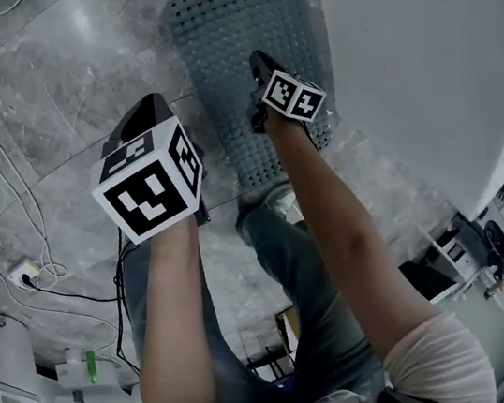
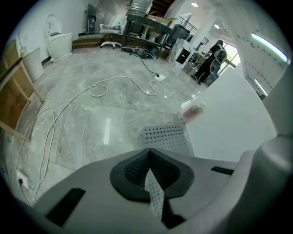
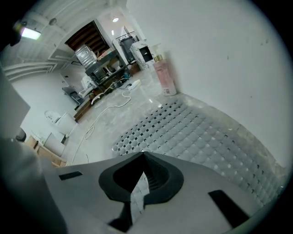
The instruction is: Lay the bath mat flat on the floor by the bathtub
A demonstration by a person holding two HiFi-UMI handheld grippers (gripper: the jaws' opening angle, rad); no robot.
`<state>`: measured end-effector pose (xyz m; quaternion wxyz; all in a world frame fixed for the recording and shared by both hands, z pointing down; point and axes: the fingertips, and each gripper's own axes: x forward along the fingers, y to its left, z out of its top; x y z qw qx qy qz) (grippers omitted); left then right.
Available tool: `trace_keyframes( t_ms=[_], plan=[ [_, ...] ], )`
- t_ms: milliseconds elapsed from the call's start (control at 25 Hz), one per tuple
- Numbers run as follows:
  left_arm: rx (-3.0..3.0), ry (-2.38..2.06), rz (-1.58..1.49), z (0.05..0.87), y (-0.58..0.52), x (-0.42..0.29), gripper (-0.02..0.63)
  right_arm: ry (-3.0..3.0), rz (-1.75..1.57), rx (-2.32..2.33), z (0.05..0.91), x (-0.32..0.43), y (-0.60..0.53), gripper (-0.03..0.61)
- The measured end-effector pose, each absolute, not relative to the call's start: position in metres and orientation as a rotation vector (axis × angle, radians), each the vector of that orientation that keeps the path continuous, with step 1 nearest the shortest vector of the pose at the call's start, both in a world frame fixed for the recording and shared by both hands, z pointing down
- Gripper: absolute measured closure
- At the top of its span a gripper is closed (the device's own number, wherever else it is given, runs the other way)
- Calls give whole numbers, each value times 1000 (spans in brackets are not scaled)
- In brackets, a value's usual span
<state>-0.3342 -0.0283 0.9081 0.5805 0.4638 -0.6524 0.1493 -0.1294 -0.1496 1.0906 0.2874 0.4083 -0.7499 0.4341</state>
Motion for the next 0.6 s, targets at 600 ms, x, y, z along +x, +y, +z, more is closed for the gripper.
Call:
trace_keyframes(
  t_ms=[600],
  plan=[
    [1266,-1421,672,868,32,-200,598,-1967,1204,889,882,-26,-70,552]
  ],
)
